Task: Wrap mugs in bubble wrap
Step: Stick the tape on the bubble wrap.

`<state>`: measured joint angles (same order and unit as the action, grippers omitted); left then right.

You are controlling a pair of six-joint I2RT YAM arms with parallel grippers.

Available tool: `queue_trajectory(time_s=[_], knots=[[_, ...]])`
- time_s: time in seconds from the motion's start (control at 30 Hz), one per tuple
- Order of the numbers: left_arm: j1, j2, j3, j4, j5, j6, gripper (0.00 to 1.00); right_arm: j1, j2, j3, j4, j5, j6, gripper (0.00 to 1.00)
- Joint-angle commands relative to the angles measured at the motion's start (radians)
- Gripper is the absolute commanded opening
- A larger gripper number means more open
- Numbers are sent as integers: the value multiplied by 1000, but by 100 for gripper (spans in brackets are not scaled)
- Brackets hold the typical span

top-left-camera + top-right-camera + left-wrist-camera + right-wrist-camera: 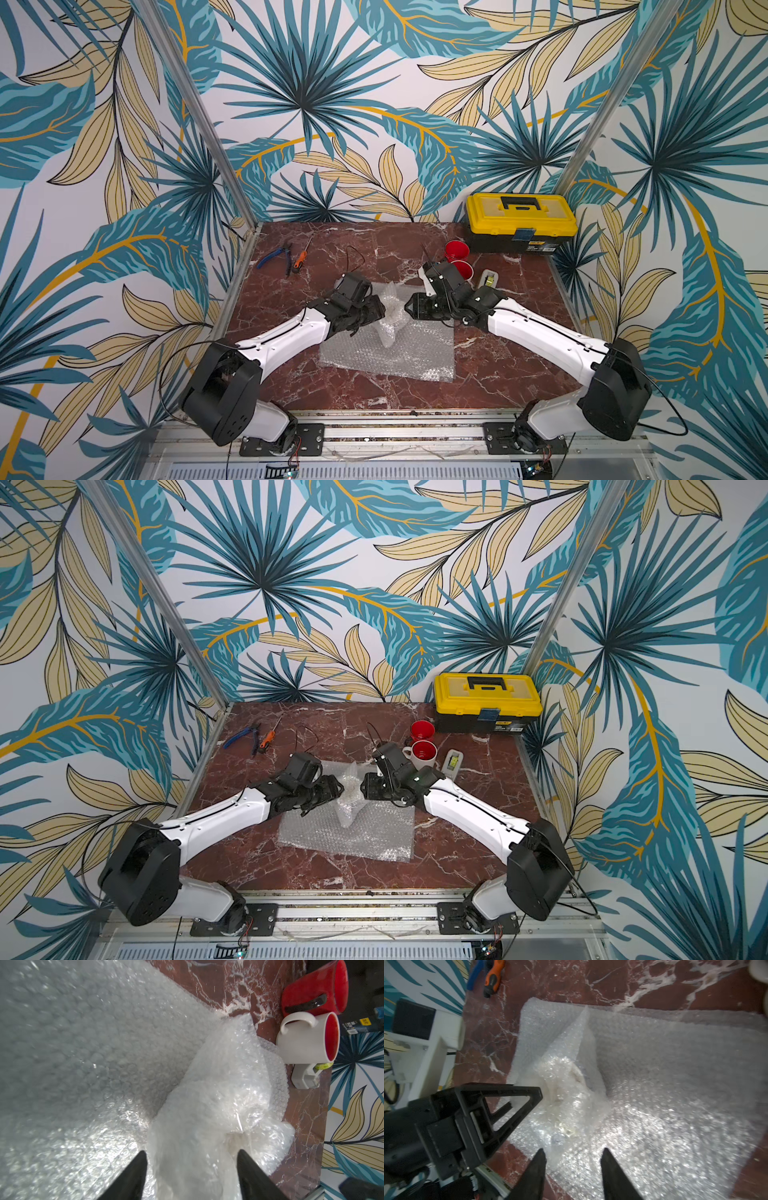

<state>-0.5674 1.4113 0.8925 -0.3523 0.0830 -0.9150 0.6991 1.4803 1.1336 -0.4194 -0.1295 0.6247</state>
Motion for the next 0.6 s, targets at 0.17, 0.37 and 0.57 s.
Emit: queue_trajectory(time_s=[0.17, 0.37, 0.57], knots=[[26, -152, 48, -66, -165, 96, 58, 1, 135, 11, 192, -222, 56, 7], [88, 1, 195, -17, 88, 214, 26, -1, 179, 5, 238, -179, 82, 2], [92, 170, 290, -1, 160, 255, 20, -9, 218, -19, 216, -122, 103, 1]])
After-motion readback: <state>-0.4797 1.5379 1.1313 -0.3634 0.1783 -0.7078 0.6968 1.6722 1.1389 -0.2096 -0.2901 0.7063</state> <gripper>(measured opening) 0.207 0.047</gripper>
